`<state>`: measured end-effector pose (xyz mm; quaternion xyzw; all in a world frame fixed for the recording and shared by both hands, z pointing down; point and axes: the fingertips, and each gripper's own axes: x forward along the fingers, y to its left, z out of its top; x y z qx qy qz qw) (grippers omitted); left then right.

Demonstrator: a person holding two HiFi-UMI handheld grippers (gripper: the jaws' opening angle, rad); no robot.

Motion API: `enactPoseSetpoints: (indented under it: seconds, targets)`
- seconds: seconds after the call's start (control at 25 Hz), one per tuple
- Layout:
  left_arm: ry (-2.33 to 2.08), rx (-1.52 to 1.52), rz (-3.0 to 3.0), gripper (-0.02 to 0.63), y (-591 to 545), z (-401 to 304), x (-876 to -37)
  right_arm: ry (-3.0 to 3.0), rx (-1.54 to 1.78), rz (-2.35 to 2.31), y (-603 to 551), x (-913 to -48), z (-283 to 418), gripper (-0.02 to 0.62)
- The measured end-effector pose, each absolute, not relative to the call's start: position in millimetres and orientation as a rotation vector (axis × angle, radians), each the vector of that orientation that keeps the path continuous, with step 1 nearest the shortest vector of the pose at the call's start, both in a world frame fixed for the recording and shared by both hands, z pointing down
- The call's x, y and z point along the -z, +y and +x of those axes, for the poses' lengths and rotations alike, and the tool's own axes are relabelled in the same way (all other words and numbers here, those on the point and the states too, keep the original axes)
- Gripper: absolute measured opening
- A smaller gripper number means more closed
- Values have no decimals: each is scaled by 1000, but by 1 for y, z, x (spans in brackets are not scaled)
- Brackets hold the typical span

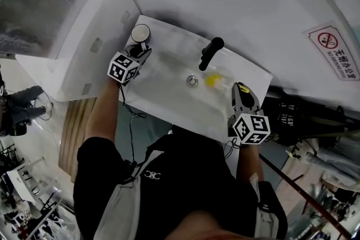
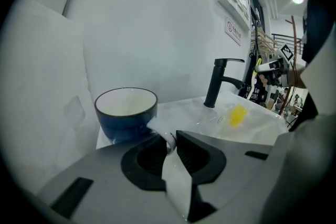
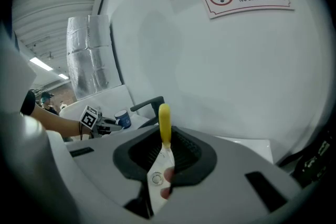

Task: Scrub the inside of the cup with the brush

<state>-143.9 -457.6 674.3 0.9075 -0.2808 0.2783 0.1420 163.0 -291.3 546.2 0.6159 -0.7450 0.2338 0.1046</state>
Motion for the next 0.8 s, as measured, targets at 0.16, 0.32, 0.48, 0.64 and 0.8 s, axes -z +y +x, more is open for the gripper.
enactPoseSetpoints:
  seconds: [0.16,0.32,0.48,0.64,0.8]
  targets:
    - [-881,-799,2646,61,-460,-140,-675,-2199,-680,1807,-290,-546,162,55]
    - [-920,-813,2695,52,-454,-130,-668,-2207,-667,1802,-286,-543,162,55]
    - [-893,-840,2765,44,-437,-116,-658,-2215,-664,1810,-282,-540,164,55]
    - [-872,-855,2812,44,-411,-107,-644,-2234,-654,1818,-274,-534,163,55]
    - [-822,-799,2826,44,-377,-97,-626,-2256,-642,1825,-259,-528,160,55]
